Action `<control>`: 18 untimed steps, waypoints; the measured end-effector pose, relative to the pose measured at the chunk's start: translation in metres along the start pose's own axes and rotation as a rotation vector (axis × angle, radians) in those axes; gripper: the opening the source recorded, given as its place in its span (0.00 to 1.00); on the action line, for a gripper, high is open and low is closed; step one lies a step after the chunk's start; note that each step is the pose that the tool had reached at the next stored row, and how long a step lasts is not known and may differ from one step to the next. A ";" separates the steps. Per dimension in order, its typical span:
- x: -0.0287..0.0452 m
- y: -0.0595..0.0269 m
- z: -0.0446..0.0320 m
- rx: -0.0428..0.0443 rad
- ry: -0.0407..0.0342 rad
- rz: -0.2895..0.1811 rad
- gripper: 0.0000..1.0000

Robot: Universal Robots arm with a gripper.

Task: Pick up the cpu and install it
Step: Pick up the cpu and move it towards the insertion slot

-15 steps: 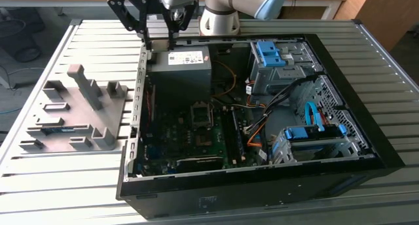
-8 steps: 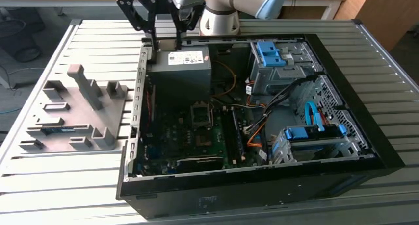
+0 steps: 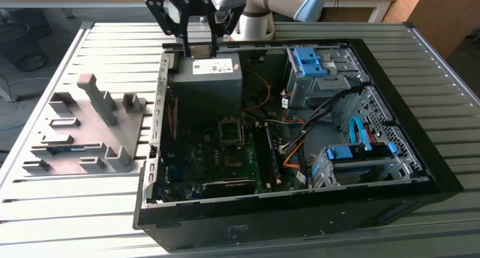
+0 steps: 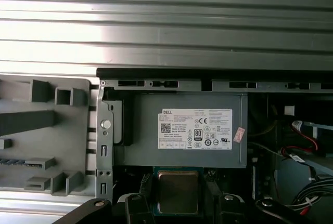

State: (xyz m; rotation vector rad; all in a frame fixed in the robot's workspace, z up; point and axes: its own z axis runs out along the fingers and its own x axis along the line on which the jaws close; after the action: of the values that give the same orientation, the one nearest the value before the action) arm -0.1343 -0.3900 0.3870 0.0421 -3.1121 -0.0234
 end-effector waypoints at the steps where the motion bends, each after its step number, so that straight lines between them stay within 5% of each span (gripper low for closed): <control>1: -0.0019 -0.0001 -0.0001 0.0000 0.0001 0.000 0.47; 18: -0.0395 -0.0011 -0.0011 -0.0001 0.0023 0.000 0.47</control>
State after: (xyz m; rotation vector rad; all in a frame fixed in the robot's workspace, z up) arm -0.0947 -0.3900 0.3870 0.0419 -3.1098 -0.0234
